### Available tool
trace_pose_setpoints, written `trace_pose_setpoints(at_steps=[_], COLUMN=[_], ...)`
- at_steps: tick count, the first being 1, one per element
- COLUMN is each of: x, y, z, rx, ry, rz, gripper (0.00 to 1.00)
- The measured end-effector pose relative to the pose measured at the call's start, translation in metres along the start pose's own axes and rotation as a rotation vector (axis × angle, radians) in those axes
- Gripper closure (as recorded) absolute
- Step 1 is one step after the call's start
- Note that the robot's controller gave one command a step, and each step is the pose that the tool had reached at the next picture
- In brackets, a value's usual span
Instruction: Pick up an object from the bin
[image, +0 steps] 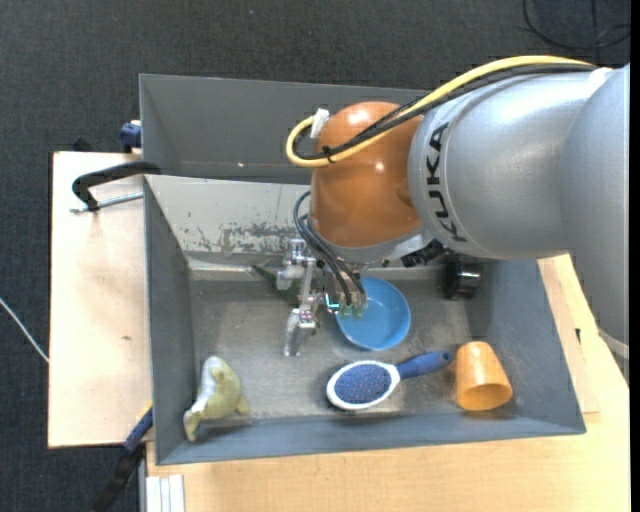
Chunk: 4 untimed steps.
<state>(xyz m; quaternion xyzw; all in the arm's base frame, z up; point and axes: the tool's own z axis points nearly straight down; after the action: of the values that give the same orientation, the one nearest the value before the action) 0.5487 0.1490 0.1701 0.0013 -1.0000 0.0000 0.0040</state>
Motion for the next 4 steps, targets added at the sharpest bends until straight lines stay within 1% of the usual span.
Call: trace_pose_setpoints(at_steps=[1, 2, 3, 4], x=[-0.013, 0.011, -0.031, -0.028], y=[-0.034, -0.104, -0.162, -0.162], z=[-0.001, 0.059, 0.093, 0.092], rx=[0.001, 0.003, -0.013, -0.008], ry=[-0.01, -0.004, -0.007, 0.005], rz=[-0.045, -0.099, -0.199, -0.204], gripper=[0.0, 0.0, 0.0, 1.0])
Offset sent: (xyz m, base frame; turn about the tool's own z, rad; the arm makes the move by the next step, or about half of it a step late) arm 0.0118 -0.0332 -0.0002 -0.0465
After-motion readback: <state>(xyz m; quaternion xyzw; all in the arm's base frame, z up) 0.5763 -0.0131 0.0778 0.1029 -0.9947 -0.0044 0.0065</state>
